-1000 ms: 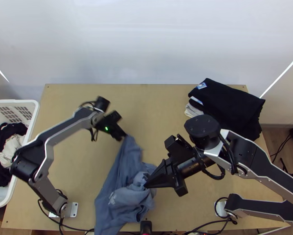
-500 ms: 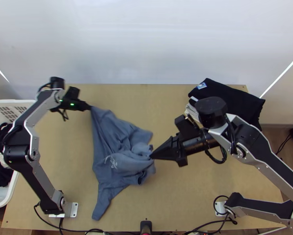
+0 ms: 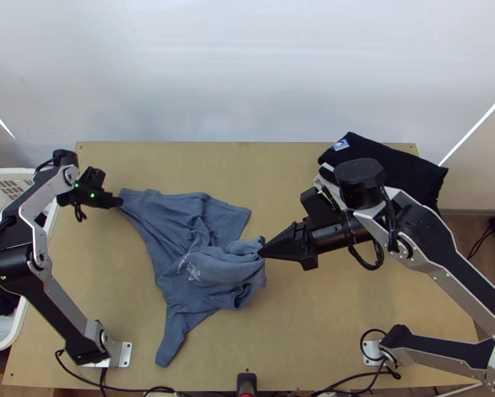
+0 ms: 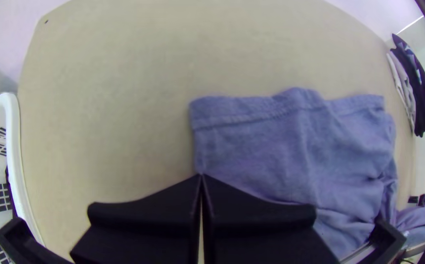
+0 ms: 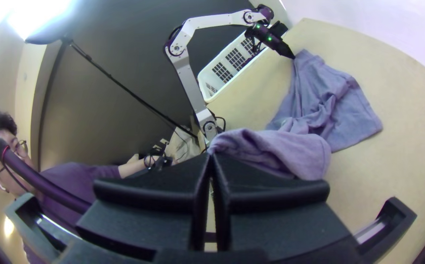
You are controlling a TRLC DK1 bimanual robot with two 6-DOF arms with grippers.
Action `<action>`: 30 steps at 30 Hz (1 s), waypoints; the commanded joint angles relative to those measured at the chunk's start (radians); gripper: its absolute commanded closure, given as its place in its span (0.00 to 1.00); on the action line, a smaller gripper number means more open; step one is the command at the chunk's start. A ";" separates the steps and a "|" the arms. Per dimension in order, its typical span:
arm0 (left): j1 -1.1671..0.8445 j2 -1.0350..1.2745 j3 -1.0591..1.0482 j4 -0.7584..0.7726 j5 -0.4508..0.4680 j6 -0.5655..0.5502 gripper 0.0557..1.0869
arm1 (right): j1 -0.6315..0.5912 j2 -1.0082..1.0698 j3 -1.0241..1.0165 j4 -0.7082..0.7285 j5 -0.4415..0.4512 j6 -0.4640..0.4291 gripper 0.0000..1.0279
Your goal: Fold the t-shirt
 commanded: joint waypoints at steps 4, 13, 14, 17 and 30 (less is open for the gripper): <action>0.126 0.016 -0.006 0.019 -0.050 0.084 0.97 | -0.007 -0.008 -0.009 -0.005 0.001 -0.004 0.97; 0.246 0.022 0.083 -0.032 -0.029 0.069 0.97 | -0.006 -0.012 -0.023 -0.005 0.001 -0.011 0.97; 0.251 0.021 0.086 -0.044 -0.026 0.064 0.97 | -0.006 -0.012 -0.023 -0.005 0.001 -0.011 0.97; 0.254 0.002 0.086 -0.088 0.008 0.054 0.97 | 0.000 -0.012 -0.023 -0.005 0.001 -0.014 0.97; 0.091 -0.035 0.154 -0.133 0.180 -0.132 0.05 | -0.001 0.000 -0.004 -0.026 0.000 -0.014 0.97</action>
